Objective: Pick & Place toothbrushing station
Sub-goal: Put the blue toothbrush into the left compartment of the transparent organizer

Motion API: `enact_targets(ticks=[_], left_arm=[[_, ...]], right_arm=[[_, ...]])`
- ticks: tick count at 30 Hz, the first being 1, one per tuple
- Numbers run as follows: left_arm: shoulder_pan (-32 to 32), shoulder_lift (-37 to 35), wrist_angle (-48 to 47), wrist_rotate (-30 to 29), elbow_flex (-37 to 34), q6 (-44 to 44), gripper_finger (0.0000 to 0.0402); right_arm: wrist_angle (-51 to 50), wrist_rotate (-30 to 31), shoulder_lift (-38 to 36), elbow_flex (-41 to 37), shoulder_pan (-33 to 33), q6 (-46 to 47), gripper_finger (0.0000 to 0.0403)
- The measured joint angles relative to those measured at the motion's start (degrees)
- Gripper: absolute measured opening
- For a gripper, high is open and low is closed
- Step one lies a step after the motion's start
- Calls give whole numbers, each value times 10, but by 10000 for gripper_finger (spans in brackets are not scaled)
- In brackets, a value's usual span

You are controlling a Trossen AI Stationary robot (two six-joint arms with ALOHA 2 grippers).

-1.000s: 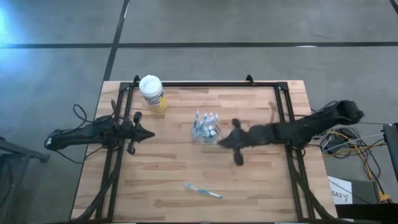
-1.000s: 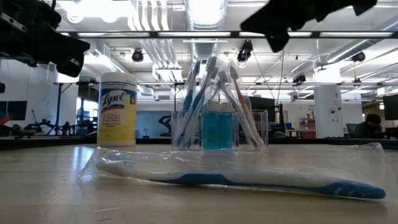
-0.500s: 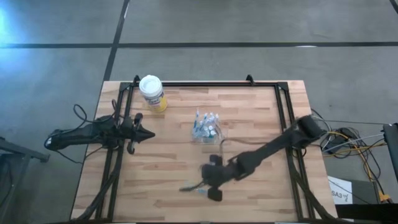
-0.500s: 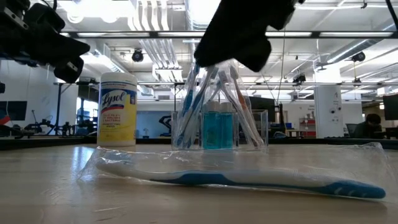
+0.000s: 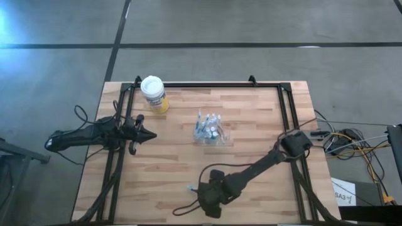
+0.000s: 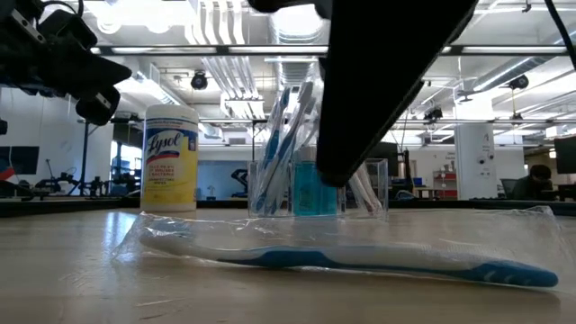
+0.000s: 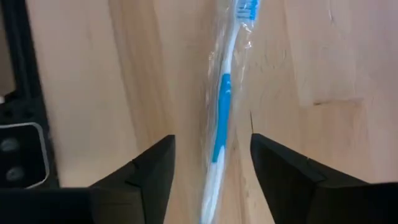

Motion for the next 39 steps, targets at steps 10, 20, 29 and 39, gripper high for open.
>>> enact_targets(ticks=[10, 20, 29, 39], left_arm=[[0, 2, -5, -1, 0, -4, 10], [0, 3, -13, -6, 0, -4, 9], [0, 3, -10, -6, 0, -2, 15], [0, 3, -11, -5, 0, 16, 12]], right_arm=[[-12, 1, 31, -7, -3, 22, 215], [-7, -16, 35, -26, -5, 19, 195], [-8, -12, 34, -27, -7, -50, 56], [-25, 36, -34, -32, -14, -163, 19]])
